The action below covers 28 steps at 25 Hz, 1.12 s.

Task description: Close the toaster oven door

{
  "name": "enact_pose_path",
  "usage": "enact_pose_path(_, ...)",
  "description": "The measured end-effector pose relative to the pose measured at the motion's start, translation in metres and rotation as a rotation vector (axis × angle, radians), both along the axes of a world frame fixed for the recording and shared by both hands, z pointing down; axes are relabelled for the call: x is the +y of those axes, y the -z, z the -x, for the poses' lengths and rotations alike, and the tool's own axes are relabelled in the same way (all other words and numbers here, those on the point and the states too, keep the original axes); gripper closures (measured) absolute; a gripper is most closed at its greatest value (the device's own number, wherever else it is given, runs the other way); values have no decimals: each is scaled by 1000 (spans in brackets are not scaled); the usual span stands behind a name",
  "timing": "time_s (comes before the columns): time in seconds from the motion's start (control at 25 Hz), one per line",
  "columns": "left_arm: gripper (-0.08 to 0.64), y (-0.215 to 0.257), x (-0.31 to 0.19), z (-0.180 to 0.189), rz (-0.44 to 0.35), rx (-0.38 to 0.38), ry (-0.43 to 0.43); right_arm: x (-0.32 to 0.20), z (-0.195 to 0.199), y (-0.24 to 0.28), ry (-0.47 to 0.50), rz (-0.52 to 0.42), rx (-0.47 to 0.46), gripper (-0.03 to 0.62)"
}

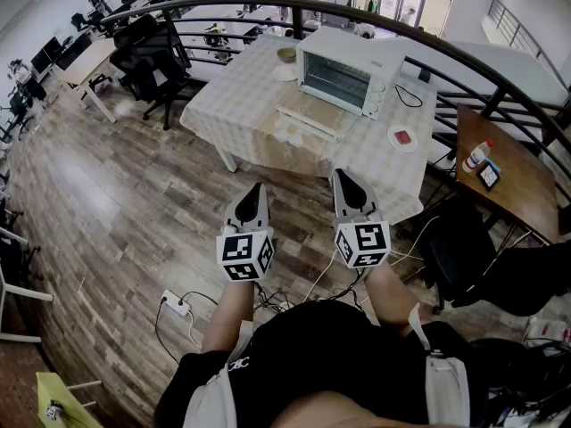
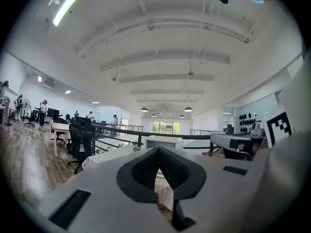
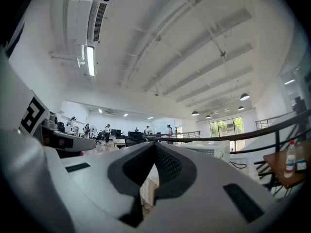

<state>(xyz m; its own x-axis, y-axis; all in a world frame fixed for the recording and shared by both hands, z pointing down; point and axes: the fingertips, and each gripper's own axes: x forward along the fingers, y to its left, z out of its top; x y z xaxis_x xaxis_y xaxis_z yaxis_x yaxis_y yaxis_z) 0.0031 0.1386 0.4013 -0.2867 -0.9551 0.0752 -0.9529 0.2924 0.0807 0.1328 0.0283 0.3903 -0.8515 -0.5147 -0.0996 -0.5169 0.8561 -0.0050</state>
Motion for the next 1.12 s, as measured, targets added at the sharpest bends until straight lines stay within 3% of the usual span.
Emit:
enact_pose_path(0.48, 546, 8, 23, -9, -7, -24, -3, 24, -9, 7, -23, -8, -31, 594)
enact_pose_path(1.12, 546, -16, 48, 17, -12, 11, -54, 51, 7, -11, -85, 6, -13, 594)
